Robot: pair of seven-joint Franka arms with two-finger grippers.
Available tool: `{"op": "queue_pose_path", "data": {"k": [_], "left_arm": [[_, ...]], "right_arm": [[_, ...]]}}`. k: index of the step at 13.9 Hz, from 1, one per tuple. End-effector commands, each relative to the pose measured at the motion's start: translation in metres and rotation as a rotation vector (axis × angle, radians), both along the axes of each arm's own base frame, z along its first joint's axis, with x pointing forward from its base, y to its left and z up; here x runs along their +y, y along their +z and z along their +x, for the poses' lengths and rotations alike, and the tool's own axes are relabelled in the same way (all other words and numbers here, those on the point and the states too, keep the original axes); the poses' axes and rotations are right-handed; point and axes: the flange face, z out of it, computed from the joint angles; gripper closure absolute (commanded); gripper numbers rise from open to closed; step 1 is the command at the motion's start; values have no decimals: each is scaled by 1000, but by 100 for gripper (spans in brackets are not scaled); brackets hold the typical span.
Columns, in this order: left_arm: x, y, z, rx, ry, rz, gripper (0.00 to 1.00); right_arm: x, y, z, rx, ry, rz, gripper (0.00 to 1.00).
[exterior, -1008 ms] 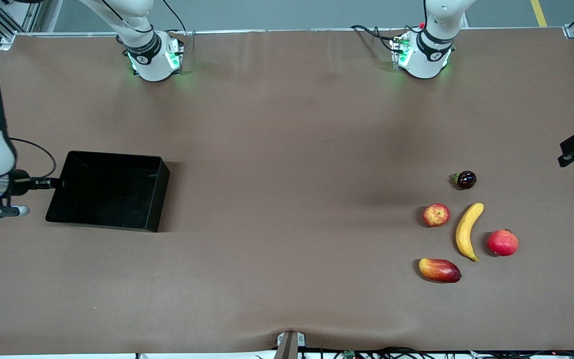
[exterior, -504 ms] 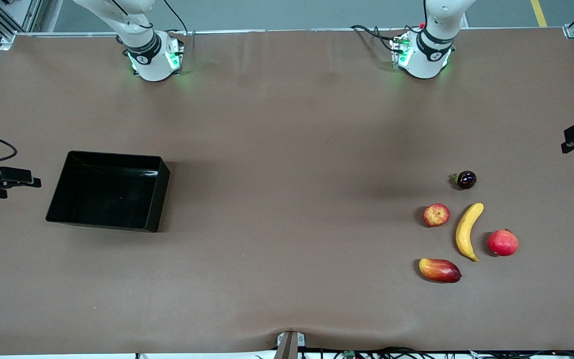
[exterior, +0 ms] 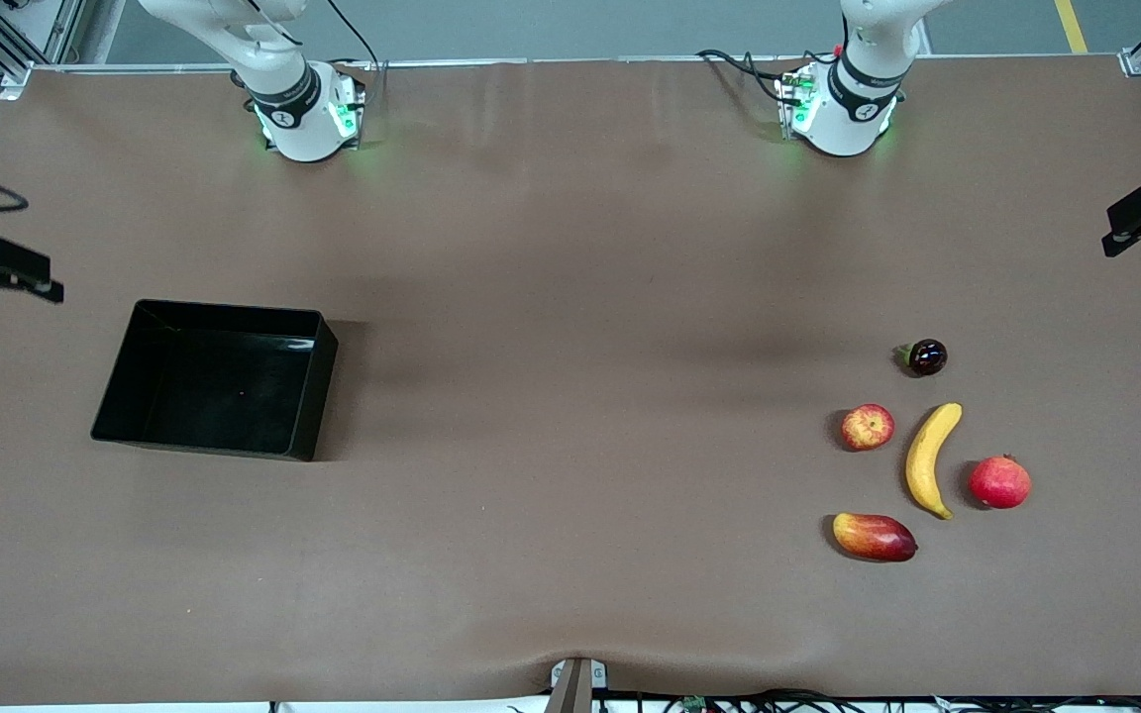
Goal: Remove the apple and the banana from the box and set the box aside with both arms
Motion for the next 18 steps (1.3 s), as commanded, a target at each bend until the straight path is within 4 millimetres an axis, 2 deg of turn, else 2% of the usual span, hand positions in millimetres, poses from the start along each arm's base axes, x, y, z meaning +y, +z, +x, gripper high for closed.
{"op": "queue_pose_path", "data": {"k": [1,4,6,7,8,9,11,14,16,18], "left_arm": [[-8,-4,-10,16,29,-23,0],[-31,-12,-22,31,57,-21,0],[-56,-13,-32,33,58,-22,0],[-61,-15,-36,36,84,-20,0],[-69,-16,-39,39,78,-18,0],[-72,-15,-42,37,74,-17,0],[-70,-11,-39,30,69,-22,0],[-72,-4,-40,15,72,-15,0],[-69,3,-31,-1,63,-17,0],[-72,7,-31,-10,65,-19,0]], "right_arm": [[0,0,-46,-9,-98,-22,0],[4,-5,-78,-27,-136,-21,0],[12,-8,-78,-31,-193,-34,0],[15,-7,-76,-39,-186,-39,0],[20,2,-73,-58,-173,-39,0],[26,11,-72,-73,-161,-39,0],[23,24,-66,-94,-157,-76,0],[21,28,-68,-95,-86,-75,0],[15,26,-67,-90,-92,-1,0],[7,26,-67,-95,-96,47,0]]}}
